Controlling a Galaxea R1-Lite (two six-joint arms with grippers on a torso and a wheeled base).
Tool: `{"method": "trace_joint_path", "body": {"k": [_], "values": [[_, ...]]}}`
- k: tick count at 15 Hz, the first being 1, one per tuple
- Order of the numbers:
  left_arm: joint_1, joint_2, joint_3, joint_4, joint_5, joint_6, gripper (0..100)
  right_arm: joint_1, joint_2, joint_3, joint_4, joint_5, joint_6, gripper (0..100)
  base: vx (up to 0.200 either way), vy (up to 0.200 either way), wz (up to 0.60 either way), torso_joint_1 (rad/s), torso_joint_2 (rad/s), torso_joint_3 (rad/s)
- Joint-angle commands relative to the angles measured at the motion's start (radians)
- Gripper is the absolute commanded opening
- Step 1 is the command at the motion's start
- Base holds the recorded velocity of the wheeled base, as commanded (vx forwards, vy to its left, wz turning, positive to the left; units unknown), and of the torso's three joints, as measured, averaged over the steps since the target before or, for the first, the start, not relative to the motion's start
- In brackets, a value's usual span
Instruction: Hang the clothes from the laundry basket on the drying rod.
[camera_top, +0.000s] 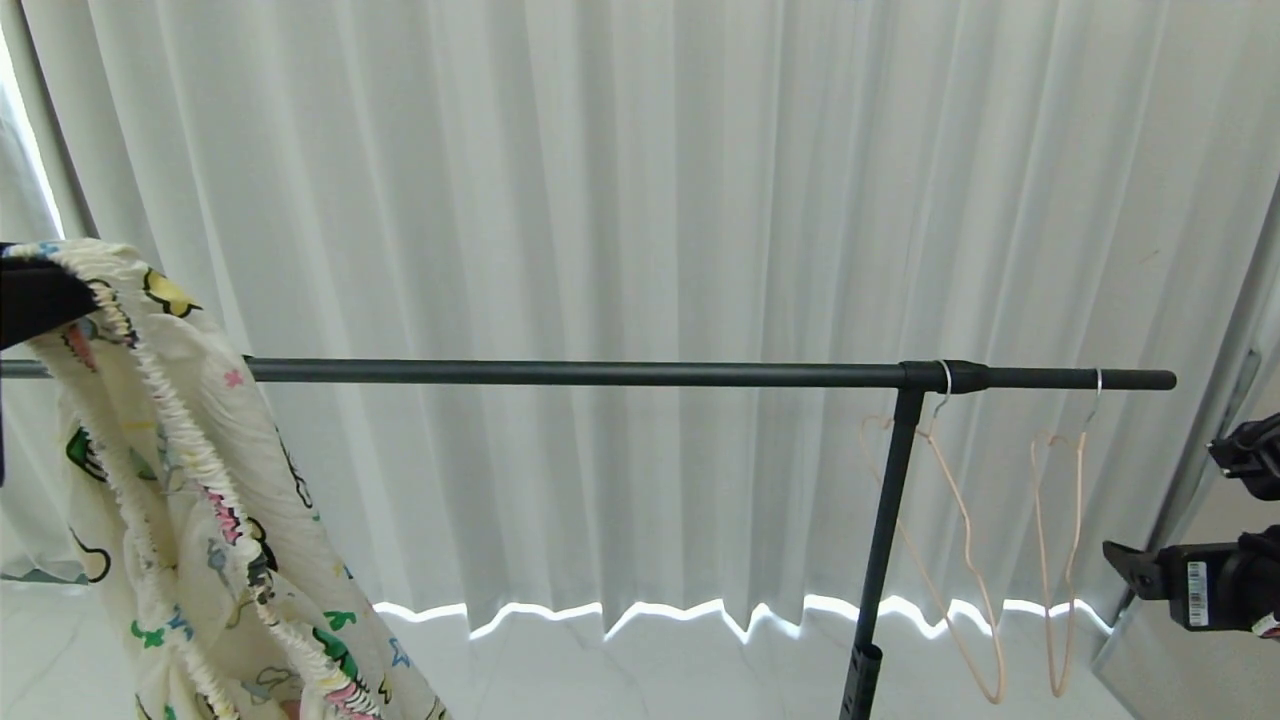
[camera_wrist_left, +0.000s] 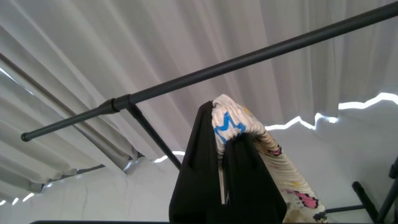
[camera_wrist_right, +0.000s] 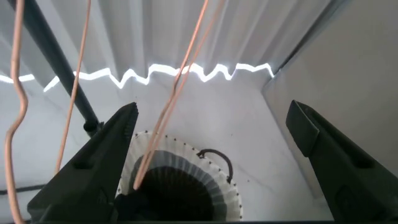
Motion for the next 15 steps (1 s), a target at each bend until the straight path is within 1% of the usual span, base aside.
{"method": "trace_joint_path", "body": {"k": [1,3,4,5,6,7,9,11,14,15], "values": [[0.0,-0.001,0.0,0.0,0.0,0.0,0,-0.011,0.124,-0.028,-0.018,0.0,0.021,100,0.0,0.0,0.0,0.0,0.0,0.0],[0.0,0.004,0.002,0.0,0.0,-0.002,0,-0.011,0.263,-0.074,-0.07,-0.029,0.087,100,0.0,0.0,0.0,0.0,0.0,0.0],[0.0,0.005,0.003,0.0,0.0,-0.002,0,-0.011,0.303,-0.088,-0.076,-0.051,0.102,100,0.0,0.0,0.0,0.0,0.0,0.0],[0.0,0.008,0.003,0.0,0.0,-0.003,0,-0.012,0.412,-0.126,-0.076,-0.134,0.154,100,0.0,0.0,0.0,0.0,0.0,0.0],[0.0,0.013,0.006,0.0,0.0,-0.003,0,-0.012,0.464,-0.149,-0.076,-0.152,0.192,100,0.0,0.0,0.0,0.0,0.0,0.0],[0.0,0.014,0.008,-0.003,0.0,-0.006,0,-0.012,0.518,-0.182,-0.075,-0.155,0.246,100,0.0,0.0,0.0,0.0,0.0,0.0],[0.0,0.016,0.008,-0.003,0.0,-0.006,0,-0.029,0.589,-0.226,-0.072,-0.158,0.294,100,0.0,0.0,0.0,0.0,0.0,0.0],[0.0,0.018,0.008,-0.003,0.0,-0.006,0,-0.034,0.629,-0.232,-0.072,-0.164,0.312,100,0.0,0.0,0.0,0.0,0.0,0.0],[0.0,0.024,0.008,-0.003,0.0,-0.006,0,-0.032,0.661,-0.226,-0.067,-0.164,0.386,100,0.0,0.0,0.0,0.0,0.0,0.0],[0.0,0.027,0.008,-0.003,0.0,-0.006,0,-0.032,0.661,-0.226,-0.053,-0.164,0.398,100,0.0,0.0,0.0,0.0,0.0,0.0]]}}
